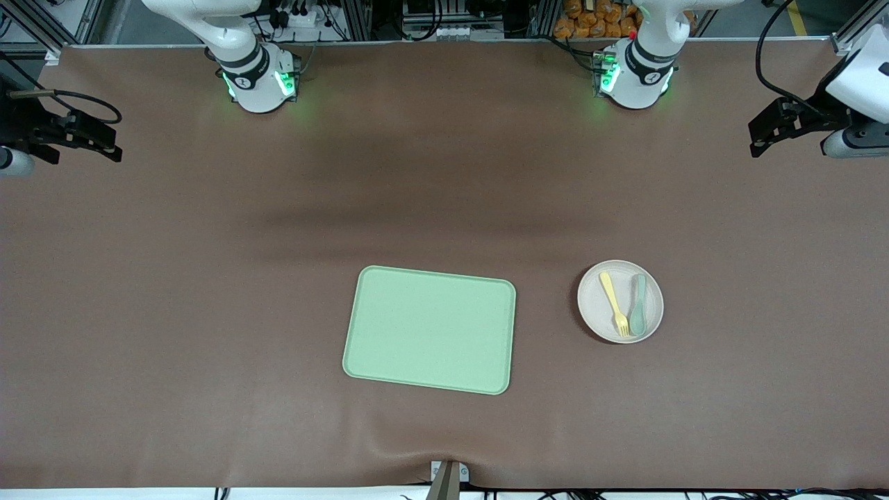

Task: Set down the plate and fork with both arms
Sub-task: 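Move the left gripper from rest toward the white plate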

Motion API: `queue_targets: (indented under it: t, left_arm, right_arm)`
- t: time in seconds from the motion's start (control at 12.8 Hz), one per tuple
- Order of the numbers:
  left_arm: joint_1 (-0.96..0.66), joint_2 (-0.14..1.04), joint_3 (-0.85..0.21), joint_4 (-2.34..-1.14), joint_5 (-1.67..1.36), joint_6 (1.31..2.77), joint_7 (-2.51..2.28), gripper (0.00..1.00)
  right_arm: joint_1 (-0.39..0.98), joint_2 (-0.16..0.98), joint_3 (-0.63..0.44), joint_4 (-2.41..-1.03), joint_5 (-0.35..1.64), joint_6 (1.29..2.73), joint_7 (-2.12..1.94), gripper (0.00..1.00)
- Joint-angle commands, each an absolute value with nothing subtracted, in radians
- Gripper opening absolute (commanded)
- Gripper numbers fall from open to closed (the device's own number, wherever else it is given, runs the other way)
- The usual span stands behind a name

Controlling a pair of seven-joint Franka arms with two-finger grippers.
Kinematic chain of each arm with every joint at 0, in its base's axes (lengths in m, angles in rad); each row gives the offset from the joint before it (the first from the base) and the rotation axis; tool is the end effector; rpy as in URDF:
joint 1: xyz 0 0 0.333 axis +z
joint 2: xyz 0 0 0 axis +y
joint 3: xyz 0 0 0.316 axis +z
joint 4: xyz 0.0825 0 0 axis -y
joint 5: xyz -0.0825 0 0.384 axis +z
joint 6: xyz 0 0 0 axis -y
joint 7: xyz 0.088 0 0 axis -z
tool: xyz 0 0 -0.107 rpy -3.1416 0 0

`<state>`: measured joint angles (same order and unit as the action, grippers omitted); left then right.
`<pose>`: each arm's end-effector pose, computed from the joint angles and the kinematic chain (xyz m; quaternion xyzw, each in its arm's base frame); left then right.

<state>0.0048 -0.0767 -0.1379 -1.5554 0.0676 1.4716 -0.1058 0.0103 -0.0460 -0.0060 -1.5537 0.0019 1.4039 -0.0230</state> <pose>0.5163 -0.0646 0.6642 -0.9992 0.0102 -0.0008 0.0391 0.5224 0.0024 0.6435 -0.9986 -0.0138 0.0519 0.0016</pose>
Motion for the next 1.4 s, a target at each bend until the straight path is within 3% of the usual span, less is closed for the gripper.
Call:
queue_targets:
  t: [0.0,1.32]
  left_arm:
    - [0.005,-0.101,-0.133,-1.578,0.08,1.471,-0.086,1.0]
    - [-0.049,-0.106,-0.101,-1.591,0.028,1.459,-0.114,1.0]
  right_arm:
    - [0.005,-0.032,0.005,-1.526,-0.011,1.385,-0.008,1.0]
    - [0.0,-0.015,0.005,-1.543,0.0,1.385,-0.008,1.0]
